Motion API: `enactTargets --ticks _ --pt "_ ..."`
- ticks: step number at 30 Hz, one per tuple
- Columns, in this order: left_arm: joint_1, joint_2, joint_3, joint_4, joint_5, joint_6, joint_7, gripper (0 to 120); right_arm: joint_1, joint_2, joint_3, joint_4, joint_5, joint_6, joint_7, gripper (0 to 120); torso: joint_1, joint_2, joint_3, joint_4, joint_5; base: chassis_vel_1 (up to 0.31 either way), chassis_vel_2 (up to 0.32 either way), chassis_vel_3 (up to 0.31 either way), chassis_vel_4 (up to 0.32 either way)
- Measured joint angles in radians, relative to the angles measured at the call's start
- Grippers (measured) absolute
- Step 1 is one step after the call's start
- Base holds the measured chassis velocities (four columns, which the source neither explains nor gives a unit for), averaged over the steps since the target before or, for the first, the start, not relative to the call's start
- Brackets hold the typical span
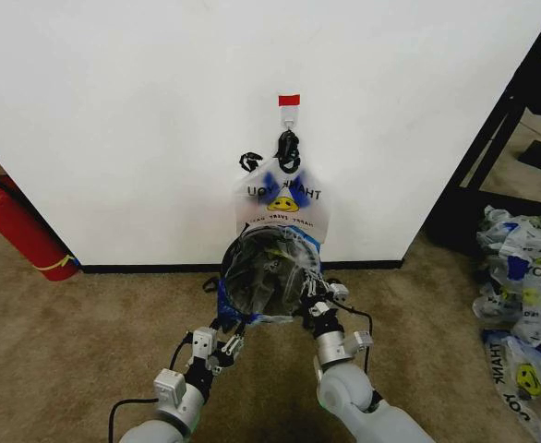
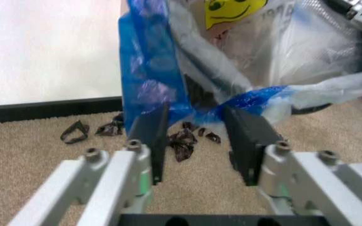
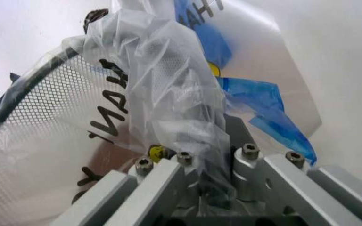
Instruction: Pick up the garbage bag from the wall and place it over the trash bin.
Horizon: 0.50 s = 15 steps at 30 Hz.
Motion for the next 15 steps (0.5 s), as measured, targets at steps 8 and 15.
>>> enactTargets --ticks 8,15 --pt "-0.001 0.000 -0.005 0.010 0.018 -0.005 0.003 4 0.000 -0.006 0.008 0.019 0.042 -0.010 0.017 0 0.000 0.000 0.000 0.0000 0.0001 0.000 0.000 0.000 0.000" --pt "-0.016 -0.006 -0.009 0.043 0.055 -0.024 -0.004 0 -0.009 -0.011 0.000 0.063 0.123 -0.037 0.042 0 0.000 0.000 0.000 0.0000 0.0000 0.000 0.000 0.000 0.000"
